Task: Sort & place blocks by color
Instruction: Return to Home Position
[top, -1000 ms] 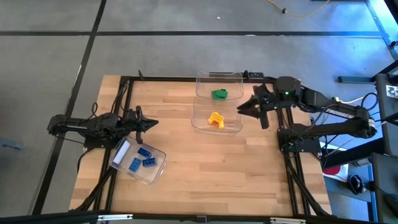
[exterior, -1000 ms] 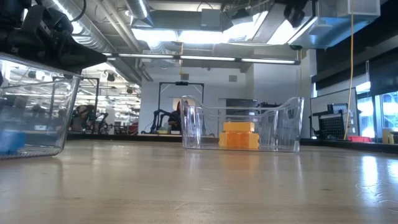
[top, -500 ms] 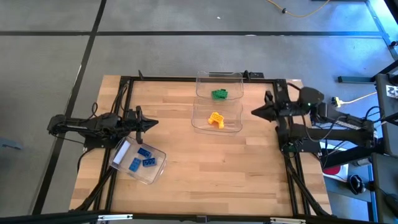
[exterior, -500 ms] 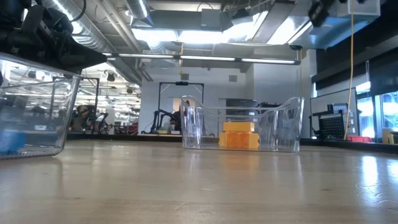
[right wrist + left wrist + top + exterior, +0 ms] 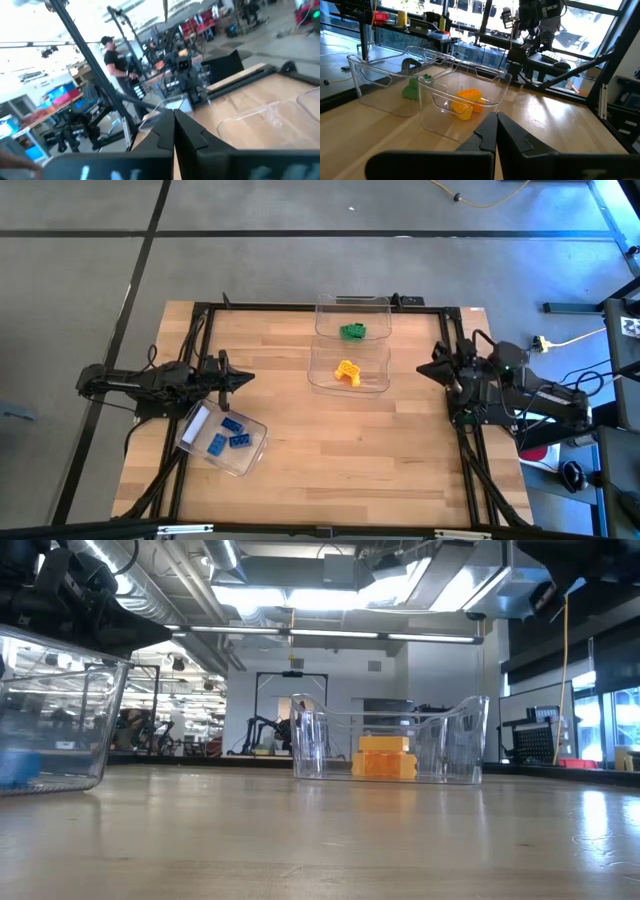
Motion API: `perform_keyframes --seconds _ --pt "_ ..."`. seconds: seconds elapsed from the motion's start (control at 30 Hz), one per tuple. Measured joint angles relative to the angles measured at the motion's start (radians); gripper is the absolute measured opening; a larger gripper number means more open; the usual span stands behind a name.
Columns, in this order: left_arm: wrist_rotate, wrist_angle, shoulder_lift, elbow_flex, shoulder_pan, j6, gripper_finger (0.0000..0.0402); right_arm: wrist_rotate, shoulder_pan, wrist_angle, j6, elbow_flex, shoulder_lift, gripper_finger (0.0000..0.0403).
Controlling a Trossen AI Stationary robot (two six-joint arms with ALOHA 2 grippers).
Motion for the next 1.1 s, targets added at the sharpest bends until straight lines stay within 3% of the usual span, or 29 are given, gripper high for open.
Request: perform_keyframes --seconds 0.27,0.63,1.1 --pt "0.0 0.0 0.0 0.0 0.0 0.0 0.0 0.035 0.0 0.12 0.055 -0.126 -0.12 0.0" --pt "0.0 0.0 0.0 0.0 0.0 0.0 0.0 0.069 0.009 0.422 0.213 -0.339 -0.142 0.0" --pt "0.0 0.0 0.0 0.0 0.0 0.0 0.0 0.343 0.279 0.436 0.125 -0.349 -0.14 0.0"
